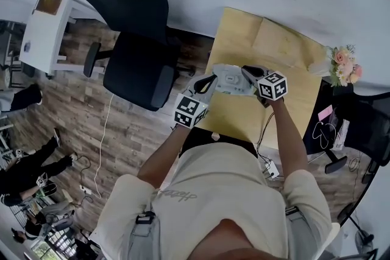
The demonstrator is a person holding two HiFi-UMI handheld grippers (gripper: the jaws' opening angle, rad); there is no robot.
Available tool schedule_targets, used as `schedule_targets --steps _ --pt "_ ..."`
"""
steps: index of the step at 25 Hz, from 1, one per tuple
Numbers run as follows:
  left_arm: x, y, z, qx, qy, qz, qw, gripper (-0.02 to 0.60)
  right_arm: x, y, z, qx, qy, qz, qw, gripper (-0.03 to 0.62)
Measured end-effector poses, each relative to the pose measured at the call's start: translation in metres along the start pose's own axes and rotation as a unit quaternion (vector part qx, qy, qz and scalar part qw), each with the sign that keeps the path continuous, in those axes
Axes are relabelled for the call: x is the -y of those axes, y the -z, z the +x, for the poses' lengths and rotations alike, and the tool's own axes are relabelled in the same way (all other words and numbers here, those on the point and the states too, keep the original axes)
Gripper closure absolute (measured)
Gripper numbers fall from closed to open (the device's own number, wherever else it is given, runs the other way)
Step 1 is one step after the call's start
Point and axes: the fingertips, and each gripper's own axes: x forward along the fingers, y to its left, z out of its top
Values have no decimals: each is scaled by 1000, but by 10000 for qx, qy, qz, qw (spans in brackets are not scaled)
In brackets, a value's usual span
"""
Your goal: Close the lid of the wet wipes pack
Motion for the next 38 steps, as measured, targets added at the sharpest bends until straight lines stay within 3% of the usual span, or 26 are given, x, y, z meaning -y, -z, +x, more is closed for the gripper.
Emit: schedule_targets --steps 7,15,22,38 --pt "4 -2 -10 48 43 40 10000 563 -23 10 -8 -59 34 -478 9988 557" --pt "4 -3 -21 63 38 95 9999 563 -34 24 -12 -6 253 -485 9985 554" --pt "6 1 -21 28 80 63 9999 563 -44 36 -13 -74 420 -810 9958 551" --pt "3 9 -20 -39 52 18 10000 563 -39 77 1 -567 734 -327 9952 553"
